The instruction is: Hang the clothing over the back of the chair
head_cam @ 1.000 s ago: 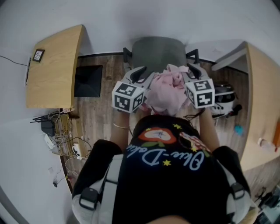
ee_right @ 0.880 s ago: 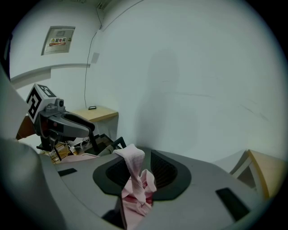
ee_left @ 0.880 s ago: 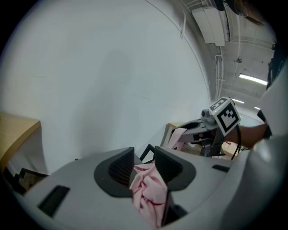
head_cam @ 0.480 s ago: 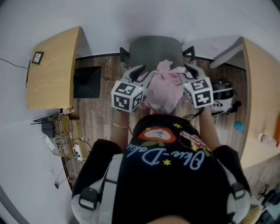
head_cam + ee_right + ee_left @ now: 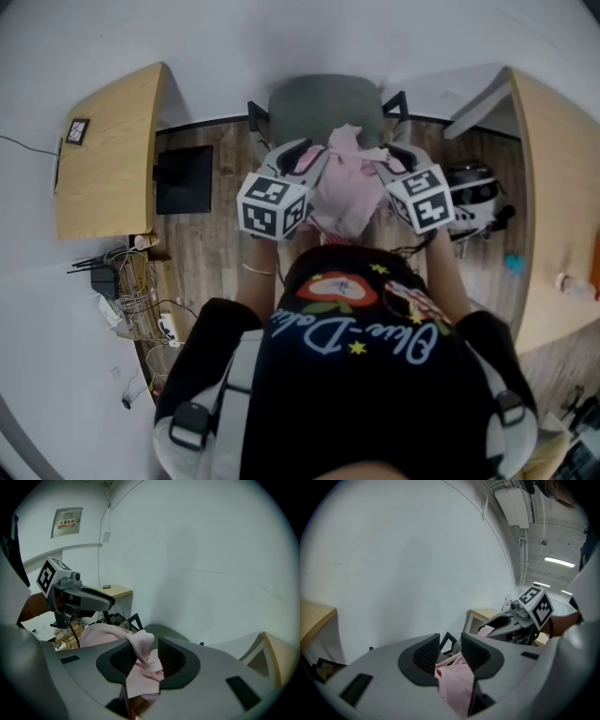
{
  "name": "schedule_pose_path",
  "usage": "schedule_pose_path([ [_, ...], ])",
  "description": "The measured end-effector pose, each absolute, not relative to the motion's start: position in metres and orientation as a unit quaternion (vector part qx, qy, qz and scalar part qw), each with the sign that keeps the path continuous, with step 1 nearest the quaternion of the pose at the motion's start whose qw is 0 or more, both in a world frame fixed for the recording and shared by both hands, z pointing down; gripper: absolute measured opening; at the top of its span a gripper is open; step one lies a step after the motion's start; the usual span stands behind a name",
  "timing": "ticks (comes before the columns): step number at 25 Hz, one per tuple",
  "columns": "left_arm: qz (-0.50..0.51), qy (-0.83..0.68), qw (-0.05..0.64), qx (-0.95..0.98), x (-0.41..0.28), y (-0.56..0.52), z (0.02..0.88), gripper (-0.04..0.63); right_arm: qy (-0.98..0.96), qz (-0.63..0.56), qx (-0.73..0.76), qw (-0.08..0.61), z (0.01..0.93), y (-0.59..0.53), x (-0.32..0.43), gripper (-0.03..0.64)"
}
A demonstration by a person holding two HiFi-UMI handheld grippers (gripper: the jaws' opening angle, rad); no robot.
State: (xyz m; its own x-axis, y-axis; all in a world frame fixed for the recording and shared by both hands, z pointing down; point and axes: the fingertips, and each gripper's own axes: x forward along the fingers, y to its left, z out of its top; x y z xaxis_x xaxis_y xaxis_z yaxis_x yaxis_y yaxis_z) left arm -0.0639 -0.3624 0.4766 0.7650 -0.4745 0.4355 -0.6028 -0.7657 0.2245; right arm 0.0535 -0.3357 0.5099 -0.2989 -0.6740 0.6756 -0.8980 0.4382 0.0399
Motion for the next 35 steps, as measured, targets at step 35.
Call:
schedule_pose_path([
  [35,0.080,-0.360,0.076,0.927,-0.074,-0.350,0.406,0.000,-0.780,0.111,0.603,0.126,0.423,-0.334,0.080,0.034],
])
